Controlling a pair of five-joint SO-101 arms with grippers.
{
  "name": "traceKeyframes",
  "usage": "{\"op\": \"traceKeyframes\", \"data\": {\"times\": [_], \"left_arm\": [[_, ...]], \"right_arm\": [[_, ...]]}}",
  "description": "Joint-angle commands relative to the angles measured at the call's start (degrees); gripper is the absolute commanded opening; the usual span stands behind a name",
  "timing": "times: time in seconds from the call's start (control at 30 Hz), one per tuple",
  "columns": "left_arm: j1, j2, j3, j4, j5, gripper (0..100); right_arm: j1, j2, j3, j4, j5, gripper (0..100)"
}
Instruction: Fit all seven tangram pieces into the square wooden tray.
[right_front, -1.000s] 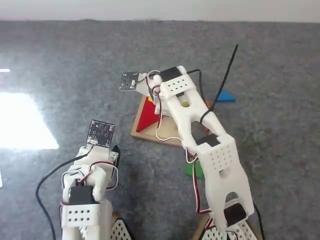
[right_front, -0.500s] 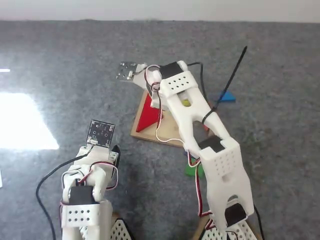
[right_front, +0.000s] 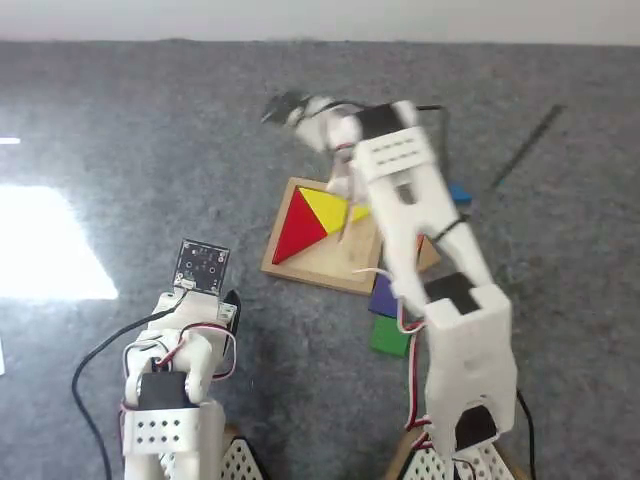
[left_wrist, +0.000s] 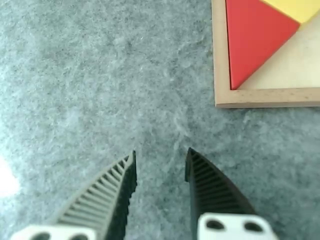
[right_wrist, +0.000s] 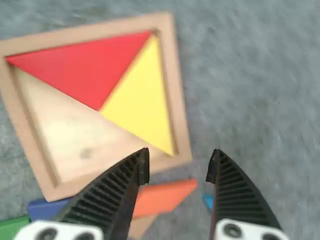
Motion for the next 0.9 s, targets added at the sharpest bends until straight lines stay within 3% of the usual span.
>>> {"op": "traceKeyframes", "data": {"times": [0.0,0.27,0.5,0.87], "left_arm": [[-0.4,-0.9,-0.5,0.0,-0.7,15],[-0.4,-0.9,-0.5,0.0,-0.7,15],[-0.4,-0.9,-0.5,0.0,-0.7,15],[-0.4,-0.9,-0.5,0.0,-0.7,15]], "right_arm": [[4.6,-10.2,-0.2,1.1,-4.2,20.8],[4.4,-29.7,26.7,-10.5,-11.2,20.8],[4.9,-34.8,48.4,-23.6,-35.8,20.8],[8.8,-19.9,44.0,-25.0,-68.5,20.8]]}}
